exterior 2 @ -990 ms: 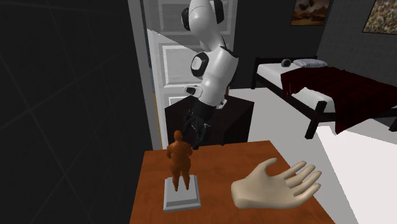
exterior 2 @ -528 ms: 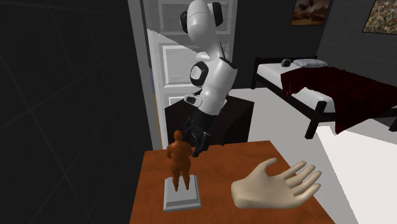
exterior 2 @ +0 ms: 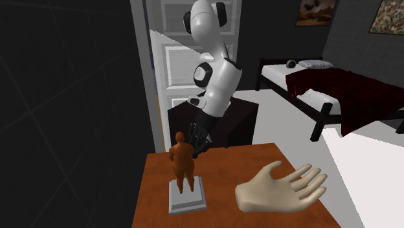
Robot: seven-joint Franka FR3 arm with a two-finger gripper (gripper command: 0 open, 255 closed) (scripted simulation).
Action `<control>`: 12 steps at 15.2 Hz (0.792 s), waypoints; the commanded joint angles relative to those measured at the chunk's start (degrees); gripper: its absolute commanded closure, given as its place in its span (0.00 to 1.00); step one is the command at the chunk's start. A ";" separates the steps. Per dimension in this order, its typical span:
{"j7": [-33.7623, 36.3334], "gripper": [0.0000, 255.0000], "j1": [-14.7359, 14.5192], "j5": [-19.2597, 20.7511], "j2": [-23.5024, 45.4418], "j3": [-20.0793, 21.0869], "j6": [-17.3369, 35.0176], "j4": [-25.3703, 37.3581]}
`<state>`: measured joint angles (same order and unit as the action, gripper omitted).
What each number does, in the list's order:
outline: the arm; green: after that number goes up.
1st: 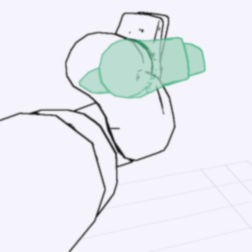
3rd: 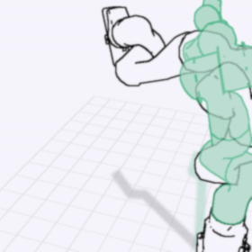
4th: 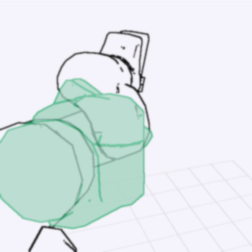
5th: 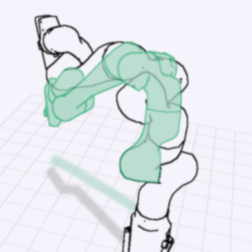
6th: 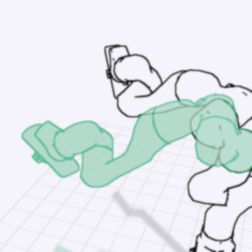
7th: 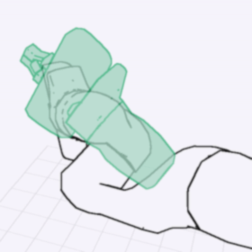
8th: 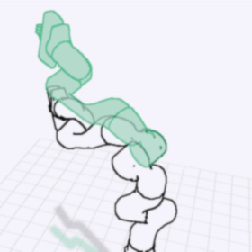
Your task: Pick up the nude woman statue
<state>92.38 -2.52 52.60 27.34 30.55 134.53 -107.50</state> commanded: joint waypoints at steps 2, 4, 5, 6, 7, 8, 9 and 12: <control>0.12 1.00 0.08 0.06 0.14 -0.12 0.11 -0.28; -0.91 1.00 0.48 -1.05 -0.84 0.45 -0.59 -0.21; -1.42 1.00 0.68 -1.60 -1.33 0.72 -0.94 -0.15; -1.94 1.00 0.87 -2.16 -1.81 0.99 -1.30 -0.09; -2.45 1.00 1.05 -2.71 -2.28 1.26 -1.66 -0.01; -2.96 1.00 1.23 -3.26 -2.74 1.52 -2.03 0.08; -3.48 1.00 1.41 -3.81 -3.20 1.77 -2.41 0.19; -5.00 1.00 1.91 -5.42 -4.53 2.51 -3.57 0.58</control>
<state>87.96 -0.87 47.84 23.54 32.73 131.32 -106.90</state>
